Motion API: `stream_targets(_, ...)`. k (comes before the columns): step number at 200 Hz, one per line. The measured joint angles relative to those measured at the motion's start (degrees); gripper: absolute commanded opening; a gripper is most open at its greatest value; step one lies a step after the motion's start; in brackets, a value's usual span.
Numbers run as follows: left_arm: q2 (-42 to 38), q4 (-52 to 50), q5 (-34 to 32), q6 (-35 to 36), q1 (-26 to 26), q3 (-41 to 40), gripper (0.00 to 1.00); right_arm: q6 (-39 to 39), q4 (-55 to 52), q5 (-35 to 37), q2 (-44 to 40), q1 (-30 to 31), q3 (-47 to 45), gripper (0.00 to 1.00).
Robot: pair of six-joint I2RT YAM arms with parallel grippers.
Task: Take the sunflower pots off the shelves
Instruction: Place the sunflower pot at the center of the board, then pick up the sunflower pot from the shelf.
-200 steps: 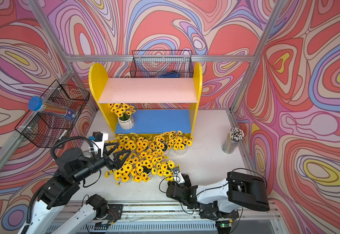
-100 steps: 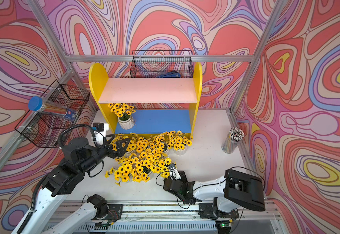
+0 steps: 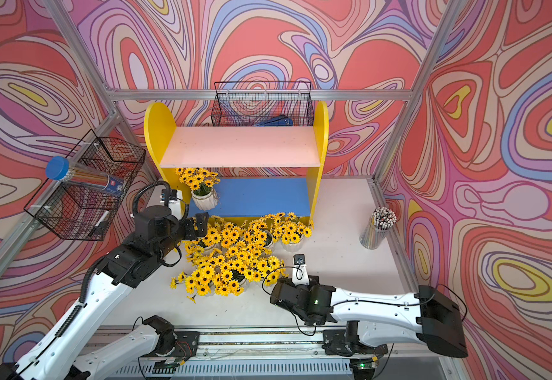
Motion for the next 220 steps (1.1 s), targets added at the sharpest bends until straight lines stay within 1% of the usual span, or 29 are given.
stream_targets(20, 2.58, 2.01, 0.52, 1.97, 2.69, -0.15, 0.93, -5.01, 1.53, 0.35, -8.92, -6.03, -0.46, 0.93)
stream_targets(30, 2.99, 5.18, 1.64, 4.00, 3.13, -1.36, 0.95, -7.87, 3.19, 0.13, -13.18, -9.35, -0.70, 0.96)
stream_targets(38, 2.99, 7.10, 2.73, 5.49, 3.10, -2.38, 0.95, -9.92, 4.39, 0.04, -15.41, -11.50, -0.70, 0.98)
stream_targets(50, 3.41, 9.55, 4.50, 7.58, 3.08, -3.41, 0.95, -12.81, 5.64, 0.04, -16.72, -14.16, -0.26, 0.98)
stream_targets(69, 5.81, 12.37, 5.77, 9.90, 3.06, -3.39, 0.96, -17.07, 6.80, -0.17, -15.04, -17.03, 0.83, 0.98)
stream_targets(92, 9.09, 14.64, 5.90, 11.04, 3.06, -3.39, 0.99, -21.97, 9.44, -2.01, -11.89, -20.15, 1.68, 0.98)
stream_targets(130, 13.38, 16.74, 4.44, 11.93, 3.39, -2.62, 1.00, -26.43, 15.74, -6.91, -7.98, -25.79, 1.77, 0.98)
stream_targets(173, 15.82, 20.48, 6.38, 11.98, 8.85, -2.62, 1.00, -28.89, 21.46, -9.57, -4.28, -27.43, 1.79, 0.98)
stream_targets(220, 20.94, 24.28, 10.25, 13.07, 9.38, -2.60, 1.00, -31.08, 23.61, -11.10, -4.24, -29.24, 2.99, 0.98)
